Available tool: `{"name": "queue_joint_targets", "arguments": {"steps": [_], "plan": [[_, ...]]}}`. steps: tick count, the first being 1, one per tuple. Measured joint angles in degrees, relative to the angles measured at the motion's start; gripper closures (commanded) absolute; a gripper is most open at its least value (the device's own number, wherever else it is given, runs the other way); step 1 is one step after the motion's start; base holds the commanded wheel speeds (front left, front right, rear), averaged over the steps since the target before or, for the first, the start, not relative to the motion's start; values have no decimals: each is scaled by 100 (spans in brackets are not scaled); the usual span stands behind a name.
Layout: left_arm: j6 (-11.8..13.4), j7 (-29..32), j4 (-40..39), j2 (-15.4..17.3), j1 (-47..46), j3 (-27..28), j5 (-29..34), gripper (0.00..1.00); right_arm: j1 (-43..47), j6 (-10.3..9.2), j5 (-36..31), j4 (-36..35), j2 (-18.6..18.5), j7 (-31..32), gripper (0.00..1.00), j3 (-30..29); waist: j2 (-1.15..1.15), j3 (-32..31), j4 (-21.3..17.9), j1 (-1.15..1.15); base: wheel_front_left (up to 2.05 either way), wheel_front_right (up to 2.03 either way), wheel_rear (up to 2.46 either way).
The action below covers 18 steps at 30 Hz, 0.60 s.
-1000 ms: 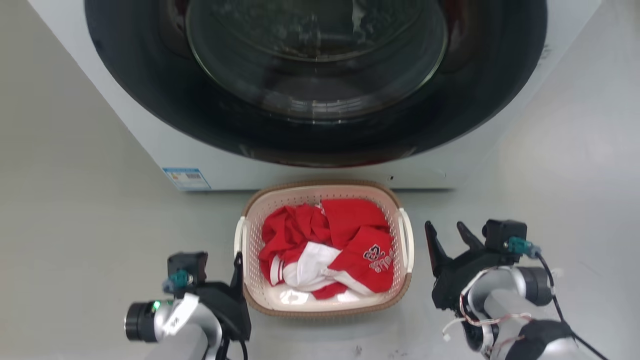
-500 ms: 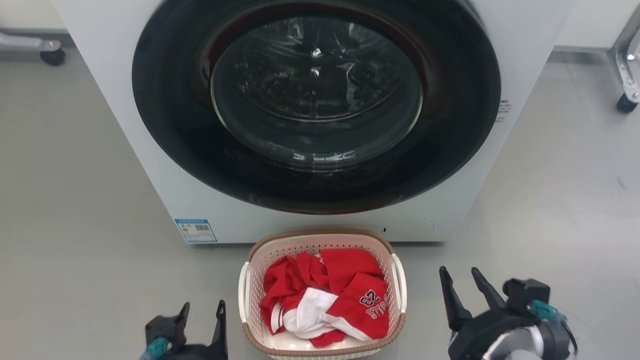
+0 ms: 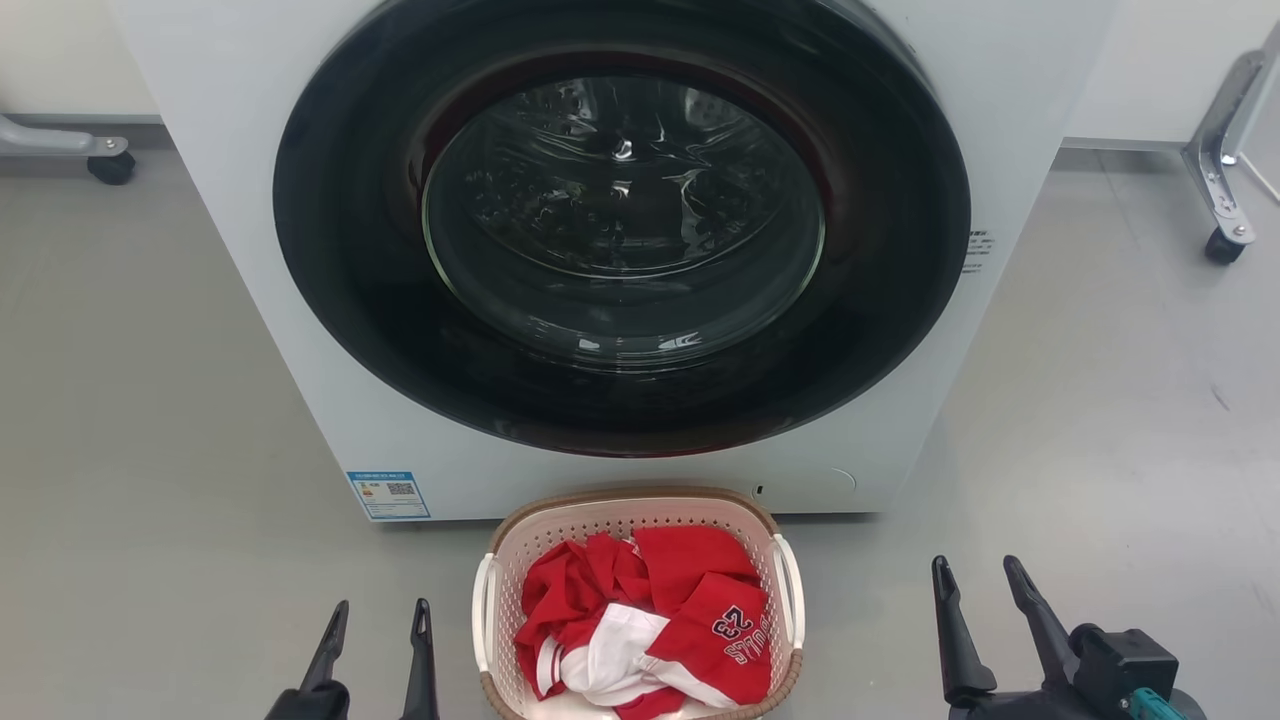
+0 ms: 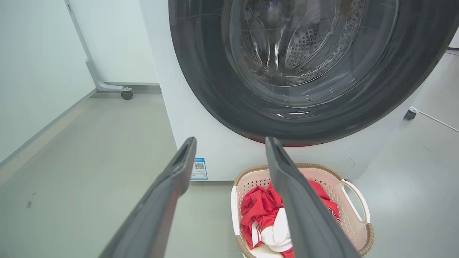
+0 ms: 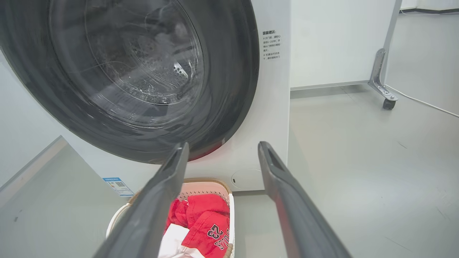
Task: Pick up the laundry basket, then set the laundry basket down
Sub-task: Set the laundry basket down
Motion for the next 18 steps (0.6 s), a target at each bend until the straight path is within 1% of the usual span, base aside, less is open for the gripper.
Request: {"name": "queue_joint_targets", "arguments": {"steps": [3, 5, 10, 18], "plan": [[0, -1, -211, -34, 91, 59, 107, 0, 89, 0, -129, -183, 64, 0, 0, -98, 0, 4, -14, 0, 0, 0, 0], [0, -1, -492, -53, 192, 157, 296, 0, 191, 0, -370, -427, 132, -16, 0, -210, 1, 12, -33, 0, 0, 0, 0], [0, -2, -859, -105, 286, 170, 434, 0, 316, 0, -661, -742, 255, -23, 0, -364, 0, 21, -60, 1, 0, 0, 0], [0, -16, -1160, -153, 400, 190, 656, 0, 466, -3, -962, -1055, 374, -23, 0, -536, 0, 26, -96, 1, 0, 0, 0]]}}
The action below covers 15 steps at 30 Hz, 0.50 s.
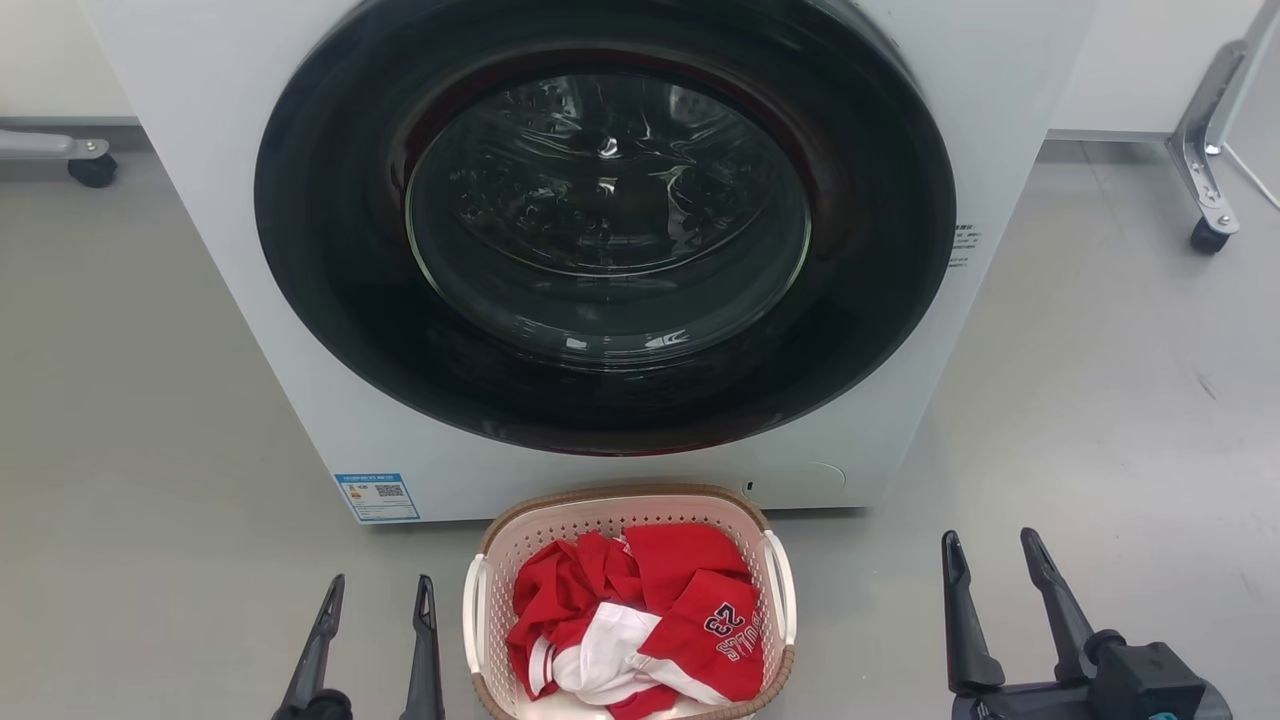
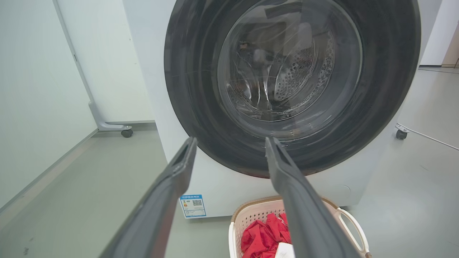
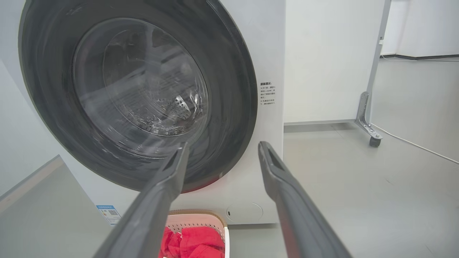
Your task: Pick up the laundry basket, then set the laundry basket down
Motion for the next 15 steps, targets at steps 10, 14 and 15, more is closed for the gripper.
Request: {"name": "queue_joint_targets", "arguments": {"steps": [10, 14, 15], "plan": [[0, 0, -159, -30, 54, 10, 53, 0, 91, 0, -190, -219, 77, 0, 0, -136, 0, 13, -36, 0, 0, 0, 0], [0, 0, -213, -34, 58, 11, 57, 0, 91, 0, -249, -275, 109, -1, 0, -167, 0, 23, -43, 0, 0, 0, 0], [0, 0, -214, -34, 62, 13, 57, 100, 91, 0, -255, -280, 111, -1, 100, -172, 0, 25, -44, 0, 0, 0, 0]]}}
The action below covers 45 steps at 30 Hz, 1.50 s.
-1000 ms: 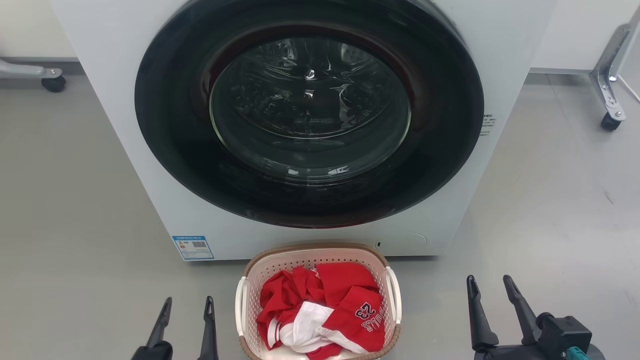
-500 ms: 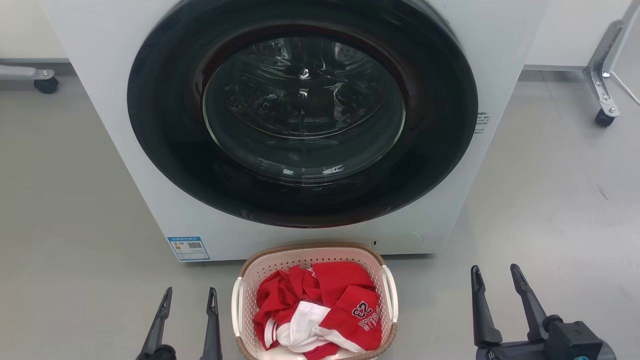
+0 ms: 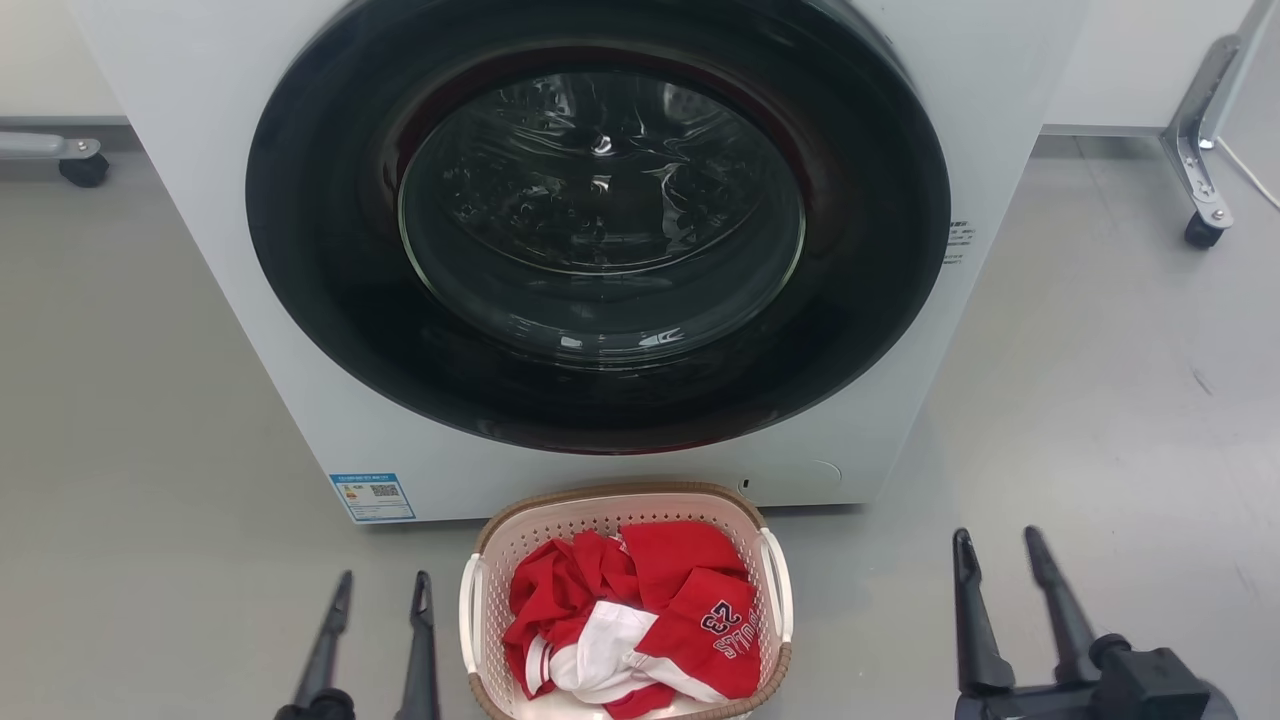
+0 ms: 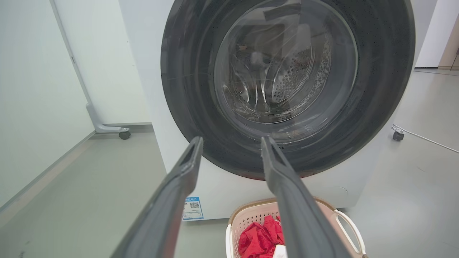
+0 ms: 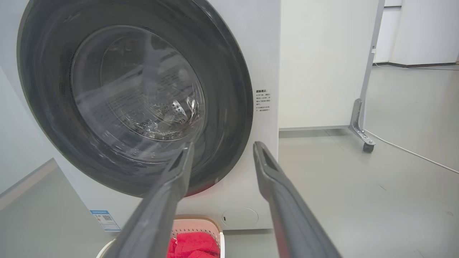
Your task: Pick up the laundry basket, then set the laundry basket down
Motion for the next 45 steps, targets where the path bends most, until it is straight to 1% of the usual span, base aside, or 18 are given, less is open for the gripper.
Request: {"name": "queue_joint_targets", "arguments": {"steps": [2, 5, 7, 12, 20, 30, 32, 33, 45], "plan": [[-8, 16, 321, -4, 6, -31, -11, 100, 45, 0, 9, 336, 15, 44, 100, 44, 0, 1, -1, 0, 0, 0, 0], [-30, 25, 358, -4, 9, -18, -86, 100, 104, 14, 94, 403, 23, 59, 100, 22, 0, 1, -3, 0, 0, 0, 0], [-66, 78, 393, -5, 8, 15, -202, 100, 99, 57, 244, 424, 32, 93, 100, -32, 0, -6, -11, 0, 0, 0, 0], [-155, 181, 471, -10, -5, 120, -608, 100, 92, 130, 642, 469, 53, 211, 100, -154, 0, -18, -23, 0, 0, 0, 0], [-263, 385, 564, -15, -42, 219, -1486, 100, 43, 253, 1372, 602, 80, 398, 100, -333, 0, -36, -39, 0, 0, 0, 0], [-406, 624, 698, -23, -169, 388, -2350, 100, -41, 403, 2194, 723, 102, 644, 100, -558, 0, -58, -59, 0, 0, 0, 0], [-423, 693, 726, -25, -177, 434, -2648, 100, -79, 434, 2452, 787, 109, 701, 100, -626, 0, -65, -65, 0, 0, 0, 0], [-465, 717, 739, -25, -190, 460, -2705, 100, -110, 453, 2524, 797, 111, 737, 100, -650, 0, -67, -67, 0, 0, 0, 0], [-623, 992, 900, -36, -372, 651, -3766, 100, -237, 626, 3511, 979, 153, 1002, 100, -915, 0, -93, -91, 0, 0, 0, 0]]}}
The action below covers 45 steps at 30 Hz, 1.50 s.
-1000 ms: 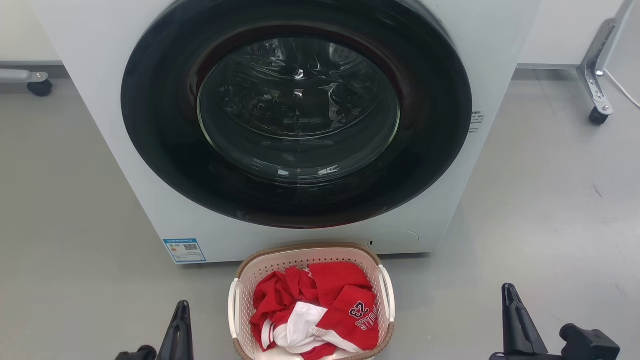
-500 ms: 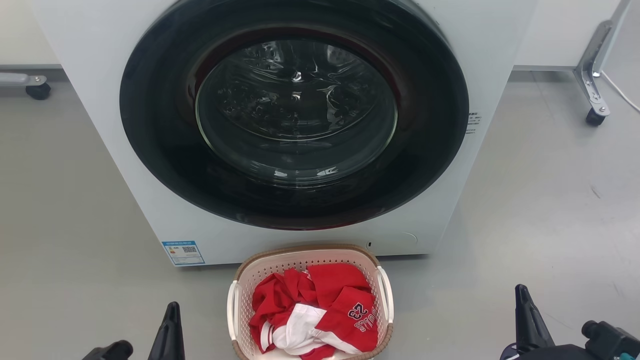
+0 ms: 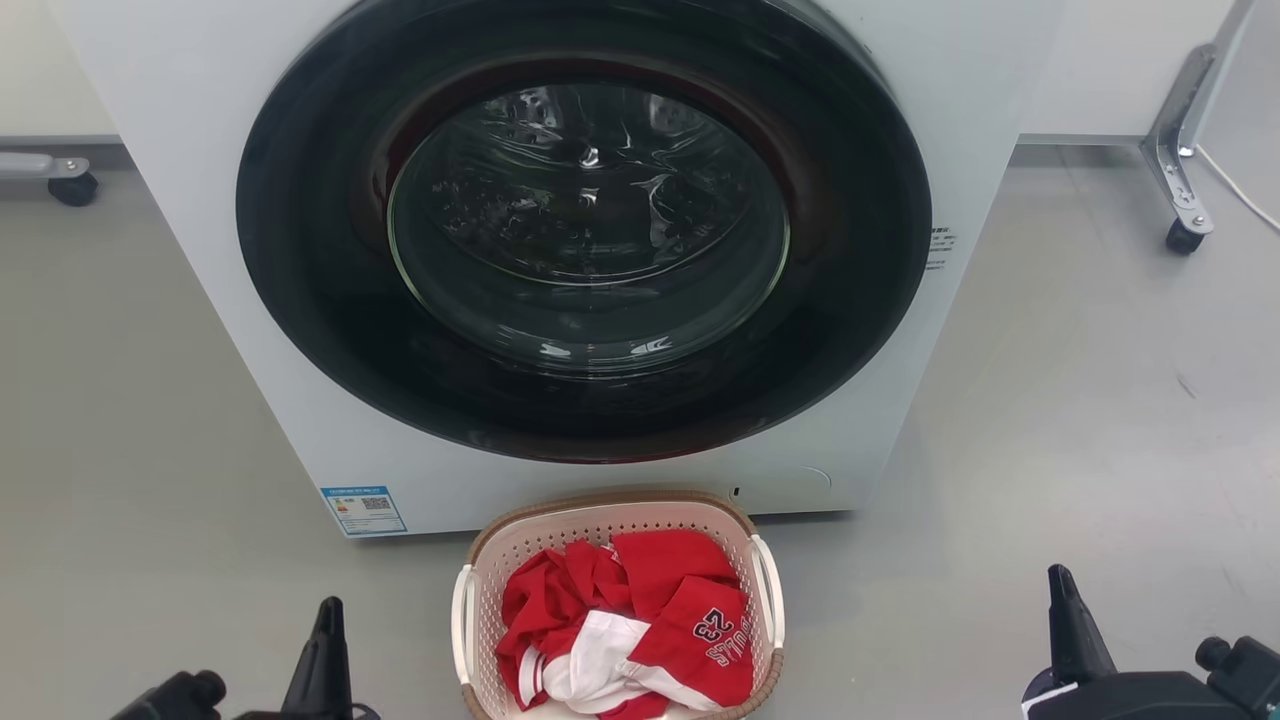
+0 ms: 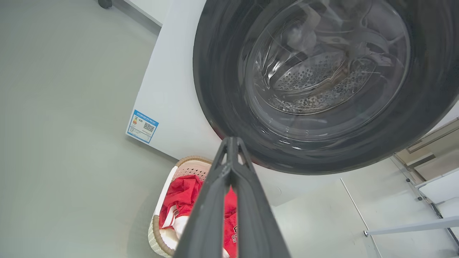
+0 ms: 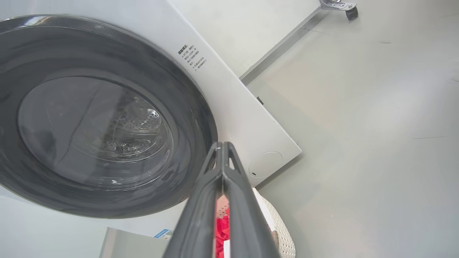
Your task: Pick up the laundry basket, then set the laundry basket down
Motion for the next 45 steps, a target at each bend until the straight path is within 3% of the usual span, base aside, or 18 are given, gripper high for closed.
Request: {"name": "queue_joint_targets", "arguments": {"steps": [45], "plan": [[-705, 974, 573, -68, -620, 723, -4202, 100, -505, 721, 3867, 648, 132, 968, 100, -1023, 0, -101, -98, 0, 0, 0, 0]]}}
